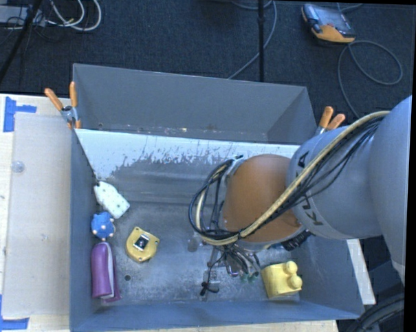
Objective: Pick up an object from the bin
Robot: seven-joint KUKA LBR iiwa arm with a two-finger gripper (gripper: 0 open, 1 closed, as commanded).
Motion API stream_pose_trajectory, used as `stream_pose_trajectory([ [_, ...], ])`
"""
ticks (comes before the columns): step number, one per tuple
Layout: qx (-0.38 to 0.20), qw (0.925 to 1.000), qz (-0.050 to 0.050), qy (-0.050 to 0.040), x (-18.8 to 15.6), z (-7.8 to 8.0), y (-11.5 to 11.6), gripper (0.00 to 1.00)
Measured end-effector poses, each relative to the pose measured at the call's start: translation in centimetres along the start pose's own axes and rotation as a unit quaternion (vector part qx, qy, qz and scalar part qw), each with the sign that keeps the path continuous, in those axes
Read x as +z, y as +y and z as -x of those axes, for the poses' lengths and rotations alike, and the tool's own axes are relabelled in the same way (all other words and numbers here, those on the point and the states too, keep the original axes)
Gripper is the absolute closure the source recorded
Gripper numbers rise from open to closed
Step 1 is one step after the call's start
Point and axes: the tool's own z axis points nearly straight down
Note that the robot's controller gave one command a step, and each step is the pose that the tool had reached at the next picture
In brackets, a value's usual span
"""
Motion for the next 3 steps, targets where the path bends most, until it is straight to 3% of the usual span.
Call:
stream_pose_trajectory([
  [1, -0.029, 0.9995, 0.001, -0.0091, -0.5, 0.9, 3.4, 0.00],
  [2, -0.051, 0.9987, 0.003, 0.0005, -3.5, 1.3, 2.4, 0.00],
  [3, -0.055, 0.9984, -0.001, -0.0115, -6.4, 3.4, -1.2, 0.00],
])
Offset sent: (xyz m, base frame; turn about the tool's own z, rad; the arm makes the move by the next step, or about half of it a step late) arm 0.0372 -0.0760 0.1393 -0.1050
